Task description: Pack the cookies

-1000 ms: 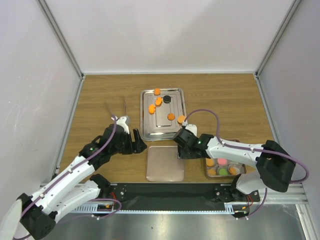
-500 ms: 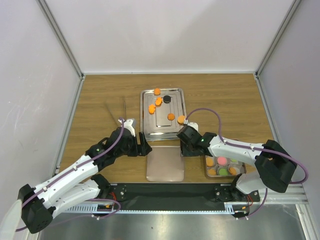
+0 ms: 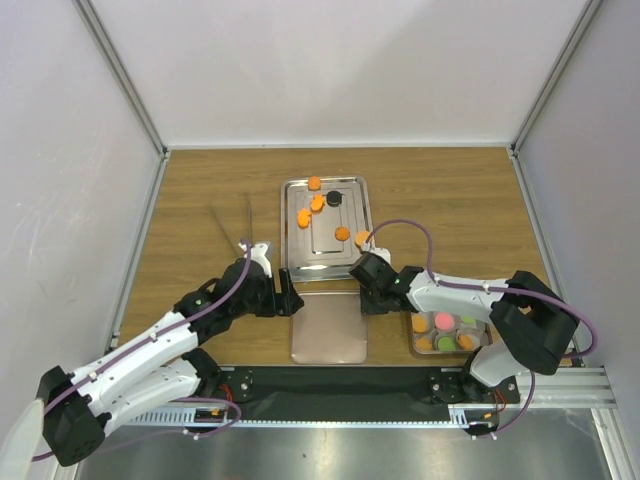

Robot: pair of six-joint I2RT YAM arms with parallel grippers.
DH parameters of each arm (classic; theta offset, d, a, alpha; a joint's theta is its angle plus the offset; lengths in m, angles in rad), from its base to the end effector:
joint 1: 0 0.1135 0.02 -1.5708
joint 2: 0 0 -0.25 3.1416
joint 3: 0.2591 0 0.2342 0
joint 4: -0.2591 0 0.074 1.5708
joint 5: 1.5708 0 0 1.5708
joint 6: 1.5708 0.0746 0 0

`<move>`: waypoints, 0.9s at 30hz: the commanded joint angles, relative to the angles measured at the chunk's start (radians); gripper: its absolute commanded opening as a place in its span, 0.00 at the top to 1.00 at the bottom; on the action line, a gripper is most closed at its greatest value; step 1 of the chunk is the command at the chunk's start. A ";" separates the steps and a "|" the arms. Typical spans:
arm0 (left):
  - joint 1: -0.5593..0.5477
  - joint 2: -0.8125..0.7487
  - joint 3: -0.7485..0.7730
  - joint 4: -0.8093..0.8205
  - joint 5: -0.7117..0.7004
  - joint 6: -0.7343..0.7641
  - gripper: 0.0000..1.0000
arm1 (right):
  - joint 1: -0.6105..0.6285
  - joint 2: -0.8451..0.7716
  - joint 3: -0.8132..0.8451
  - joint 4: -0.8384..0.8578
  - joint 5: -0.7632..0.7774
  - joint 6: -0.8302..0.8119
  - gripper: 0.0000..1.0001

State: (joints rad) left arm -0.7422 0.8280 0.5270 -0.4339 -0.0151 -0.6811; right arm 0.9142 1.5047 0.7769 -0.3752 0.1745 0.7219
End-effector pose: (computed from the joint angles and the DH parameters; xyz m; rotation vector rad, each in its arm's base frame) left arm 0.1446 -0.1311 0.1882 0.0656 2.4108 -0.6857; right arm 0.1805 0.2130 0.1255 -0.2017 2.6736 0.3058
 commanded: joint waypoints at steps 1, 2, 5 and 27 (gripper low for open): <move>-0.008 -0.009 -0.022 0.046 0.007 -0.006 0.21 | -0.005 -0.003 0.001 0.032 0.003 -0.009 0.81; -0.008 -0.007 -0.031 0.052 0.007 -0.008 0.21 | -0.008 -0.011 0.005 0.029 0.000 -0.010 0.86; -0.008 -0.003 -0.048 0.070 0.007 -0.014 0.20 | -0.011 -0.020 0.018 0.010 -0.004 -0.019 0.93; -0.008 0.072 -0.101 0.311 0.188 -0.011 0.21 | -0.150 -0.247 0.073 -0.087 -0.153 -0.035 1.00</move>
State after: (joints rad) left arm -0.7441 0.9001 0.4252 -0.2359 0.1040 -0.6815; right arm 0.7746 1.2968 0.7979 -0.4530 0.0685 0.6979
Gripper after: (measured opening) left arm 0.799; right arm 0.017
